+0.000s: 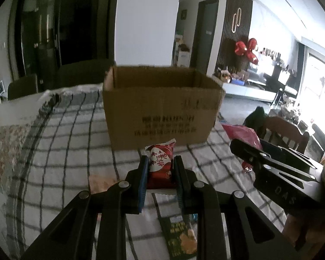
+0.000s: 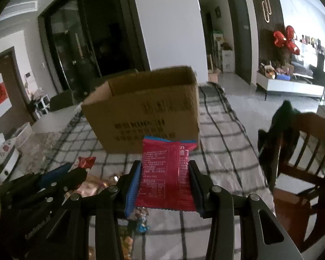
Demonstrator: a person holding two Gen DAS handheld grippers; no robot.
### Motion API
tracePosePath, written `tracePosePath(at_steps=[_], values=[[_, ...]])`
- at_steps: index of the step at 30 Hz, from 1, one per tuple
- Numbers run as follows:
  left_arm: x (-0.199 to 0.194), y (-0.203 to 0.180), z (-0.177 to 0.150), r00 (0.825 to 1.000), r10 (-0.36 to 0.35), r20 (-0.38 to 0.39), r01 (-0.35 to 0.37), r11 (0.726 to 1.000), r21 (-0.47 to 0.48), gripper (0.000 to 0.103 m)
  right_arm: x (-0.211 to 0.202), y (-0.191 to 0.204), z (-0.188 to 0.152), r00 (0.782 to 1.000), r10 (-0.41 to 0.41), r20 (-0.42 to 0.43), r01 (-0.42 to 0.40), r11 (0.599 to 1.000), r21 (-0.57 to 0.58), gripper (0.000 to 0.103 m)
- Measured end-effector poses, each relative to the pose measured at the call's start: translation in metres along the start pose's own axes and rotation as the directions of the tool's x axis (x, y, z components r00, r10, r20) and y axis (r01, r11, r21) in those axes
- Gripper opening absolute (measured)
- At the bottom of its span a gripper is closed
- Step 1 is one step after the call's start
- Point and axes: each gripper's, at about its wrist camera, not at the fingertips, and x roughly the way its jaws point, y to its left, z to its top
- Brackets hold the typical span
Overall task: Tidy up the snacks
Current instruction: 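Carry both snacks into the cardboard box and open both tools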
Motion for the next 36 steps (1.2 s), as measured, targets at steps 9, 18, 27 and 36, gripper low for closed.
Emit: tracePosePath(at_steps=[9, 18, 27, 36], values=[[-0.007, 0.008, 0.041, 0.996, 0.003, 0.091, -0.006, 1.000, 0.024, 0.024, -0.001, 0.008, 0.040, 0.997, 0.029, 0.075, -0.029, 1.000, -0.012, 0.043], [0.004, 0.016, 0.082, 0.992, -0.005, 0.130, -0.002, 0.999, 0.053, 0.024, 0.014, 0.014, 0.080, 0.992, 0.043, 0.115, -0.037, 0.998, -0.053, 0.043], [0.044, 0.028, 0.118, 0.996, 0.003, 0.088, -0.007, 0.999, 0.050, 0.024, 0.050, 0.012, 0.112, 0.995, 0.045, 0.092, -0.038, 0.996, -0.077, 0.043], [0.081, 0.032, 0.137, 0.999, 0.029, 0.041, -0.032, 0.997, 0.075, 0.028, 0.087, 0.006, 0.129, 0.998, 0.027, 0.053, -0.023, 0.996, -0.081, 0.044]])
